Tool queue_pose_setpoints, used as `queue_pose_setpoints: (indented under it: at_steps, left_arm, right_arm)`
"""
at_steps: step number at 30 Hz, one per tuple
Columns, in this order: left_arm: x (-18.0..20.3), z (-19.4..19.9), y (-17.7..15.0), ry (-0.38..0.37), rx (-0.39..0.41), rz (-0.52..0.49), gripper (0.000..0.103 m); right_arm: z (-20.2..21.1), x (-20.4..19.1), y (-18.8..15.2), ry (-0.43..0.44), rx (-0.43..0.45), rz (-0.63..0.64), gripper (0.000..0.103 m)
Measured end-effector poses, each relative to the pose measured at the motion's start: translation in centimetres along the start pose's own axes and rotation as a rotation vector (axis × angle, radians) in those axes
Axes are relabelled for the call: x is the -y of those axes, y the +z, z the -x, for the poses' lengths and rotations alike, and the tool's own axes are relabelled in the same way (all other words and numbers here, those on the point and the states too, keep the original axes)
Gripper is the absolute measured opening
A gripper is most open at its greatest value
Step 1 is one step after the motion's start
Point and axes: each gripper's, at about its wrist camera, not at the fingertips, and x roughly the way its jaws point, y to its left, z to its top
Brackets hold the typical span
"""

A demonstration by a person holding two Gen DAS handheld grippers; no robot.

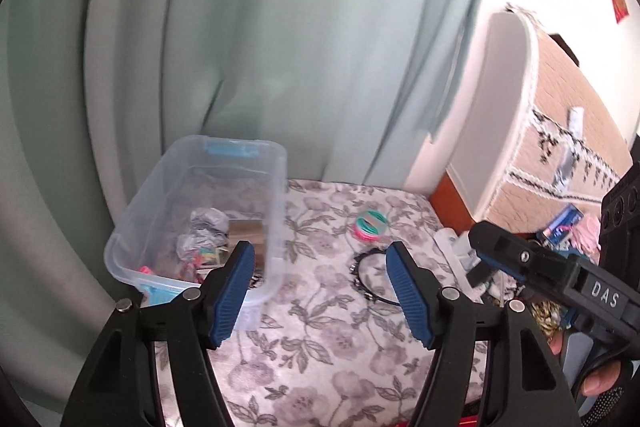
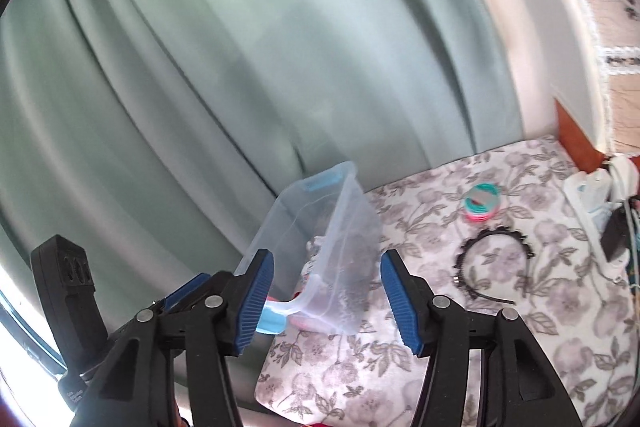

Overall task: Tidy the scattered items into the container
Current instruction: 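Withdraw both tools from the box toward the headband and coiled hair ties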

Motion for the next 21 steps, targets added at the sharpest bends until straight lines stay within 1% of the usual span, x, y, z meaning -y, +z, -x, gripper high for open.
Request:
queue_pose_setpoints:
  at_steps: [4,7,10,16,21]
  left_arm:
    - [2.7,-0.7,-0.3,-0.039,-0.028,-0.056,0.069]
    - [4.5,-1.9,-0.6,-0.049,-0.069,-0.092,0.069]
    - [5.7,-3.1,-1.2,-0.054,-0.102,-0.106,0.069]
    - [7.1,-6.7,-2.7,-0.035,-0.187,-0.113,0.069]
    - [7.4,-9.8,-3.8,-0.032,-0.253,-0.104,0.069]
  right_arm:
    - [2.5,3.1,0.1,-0.043,0.039,-0.051,0.061]
    - [4.1,5.3,0.1,-0.075,0.065,-0.094,0.061]
    - [5.0,7.5,0.0,-0.096,0.077,-0.147,0.061]
    - [5.1,10.7,-0.1,-0.137,0.064,-0.199,0.061]
    - [3.4,12.8,-0.9,-0.181,0.013,-0.218,0.061]
